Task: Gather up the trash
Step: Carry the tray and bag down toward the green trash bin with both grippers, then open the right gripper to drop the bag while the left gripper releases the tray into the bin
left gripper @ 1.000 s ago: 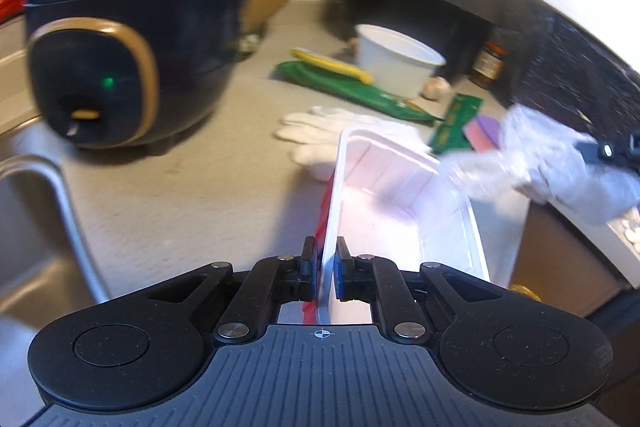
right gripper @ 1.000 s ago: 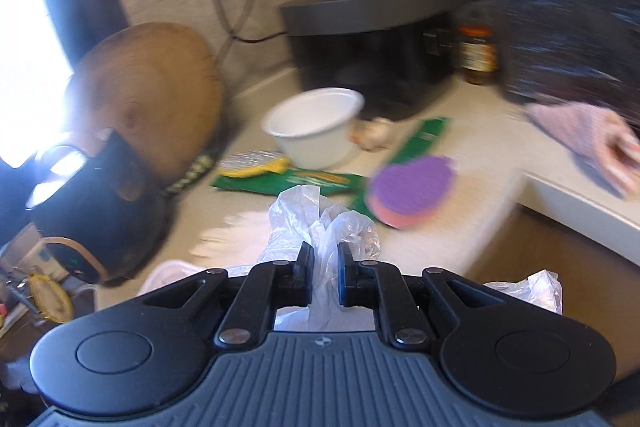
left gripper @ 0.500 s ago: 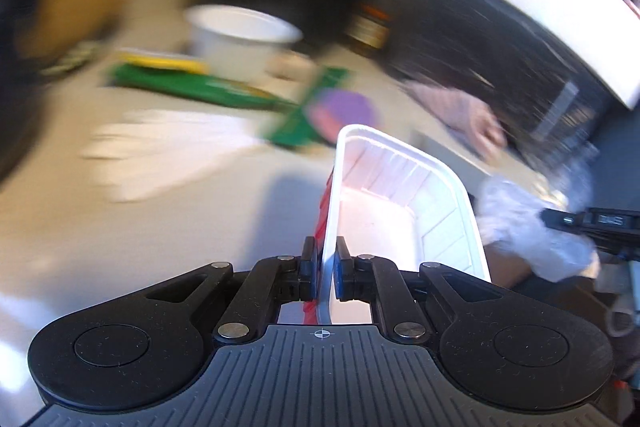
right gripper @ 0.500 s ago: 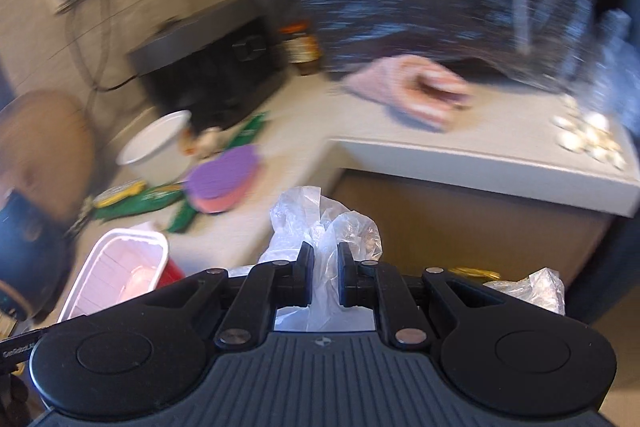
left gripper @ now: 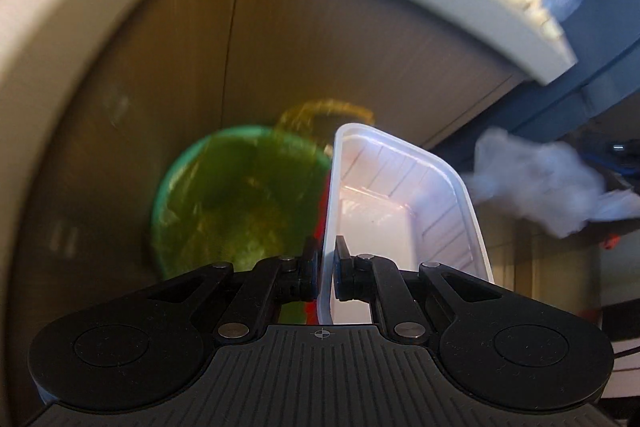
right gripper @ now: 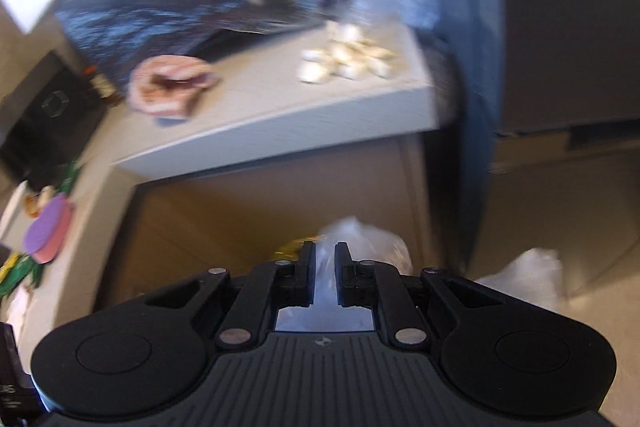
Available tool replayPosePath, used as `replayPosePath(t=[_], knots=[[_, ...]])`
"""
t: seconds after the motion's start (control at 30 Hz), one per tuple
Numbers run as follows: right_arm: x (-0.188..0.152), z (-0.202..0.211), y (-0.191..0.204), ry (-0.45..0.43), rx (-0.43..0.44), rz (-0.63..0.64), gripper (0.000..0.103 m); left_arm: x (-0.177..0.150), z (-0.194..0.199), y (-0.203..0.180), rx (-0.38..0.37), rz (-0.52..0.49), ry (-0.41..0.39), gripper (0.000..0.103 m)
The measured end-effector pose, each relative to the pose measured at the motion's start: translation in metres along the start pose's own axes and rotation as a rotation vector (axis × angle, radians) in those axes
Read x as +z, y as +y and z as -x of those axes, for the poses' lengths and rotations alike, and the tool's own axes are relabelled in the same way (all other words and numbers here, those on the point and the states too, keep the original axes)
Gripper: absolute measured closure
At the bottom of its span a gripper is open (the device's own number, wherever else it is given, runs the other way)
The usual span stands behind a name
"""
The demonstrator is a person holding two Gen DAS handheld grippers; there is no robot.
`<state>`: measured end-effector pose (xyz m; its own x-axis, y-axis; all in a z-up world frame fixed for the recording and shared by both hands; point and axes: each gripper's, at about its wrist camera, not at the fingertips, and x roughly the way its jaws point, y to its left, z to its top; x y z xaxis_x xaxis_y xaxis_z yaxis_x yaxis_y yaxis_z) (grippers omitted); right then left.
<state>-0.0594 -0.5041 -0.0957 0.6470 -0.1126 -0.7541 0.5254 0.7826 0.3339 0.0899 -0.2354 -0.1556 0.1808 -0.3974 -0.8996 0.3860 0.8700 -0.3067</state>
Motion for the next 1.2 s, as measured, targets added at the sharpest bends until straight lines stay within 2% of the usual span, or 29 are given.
replayPosePath(t=[0.2, 0.3, 0.4, 0.63, 0.77, 0.83, 0.9, 1.0, 1.07, 1.2], knots=[[0.007, -0.029, -0.012, 0.013, -0.021, 0.033, 0.094, 0.003, -0.074, 0.016, 0.031, 0.070, 0.116, 0.093], [0.008, -0.046, -0.014, 0.012, -0.022, 0.061, 0.094, 0.004, -0.102, 0.028, 0.023, 0.119, 0.118, 0.093], [0.007, -0.064, -0.013, 0.060, -0.034, 0.063, 0.097, 0.002, -0.125, 0.043, 0.038, 0.174, 0.104, 0.093], [-0.002, -0.094, -0.009, 0.154, -0.061, 0.118, 0.097, -0.015, -0.168, 0.076, 0.095, 0.301, 0.164, 0.093], [-0.019, -0.113, -0.008, 0.213, -0.089, 0.145, 0.097, -0.012, -0.194, 0.087, 0.117, 0.340, 0.148, 0.093], [-0.030, -0.121, -0.005, 0.239, -0.097, 0.177, 0.097, -0.013, -0.214, 0.092, 0.170, 0.329, 0.097, 0.091], [-0.041, -0.129, -0.003, 0.273, -0.106, 0.213, 0.097, -0.019, -0.240, 0.100, 0.184, 0.317, 0.055, 0.085], [-0.054, -0.139, -0.007, 0.315, -0.132, 0.256, 0.097, -0.028, -0.268, 0.109, 0.236, 0.341, 0.095, 0.085], [-0.064, -0.146, -0.014, 0.335, -0.154, 0.270, 0.096, -0.033, -0.269, 0.110, 0.249, 0.356, 0.096, 0.085], [-0.083, -0.174, -0.042, 0.411, -0.185, 0.205, 0.094, -0.039, -0.252, 0.102, 0.242, 0.310, 0.079, 0.085]])
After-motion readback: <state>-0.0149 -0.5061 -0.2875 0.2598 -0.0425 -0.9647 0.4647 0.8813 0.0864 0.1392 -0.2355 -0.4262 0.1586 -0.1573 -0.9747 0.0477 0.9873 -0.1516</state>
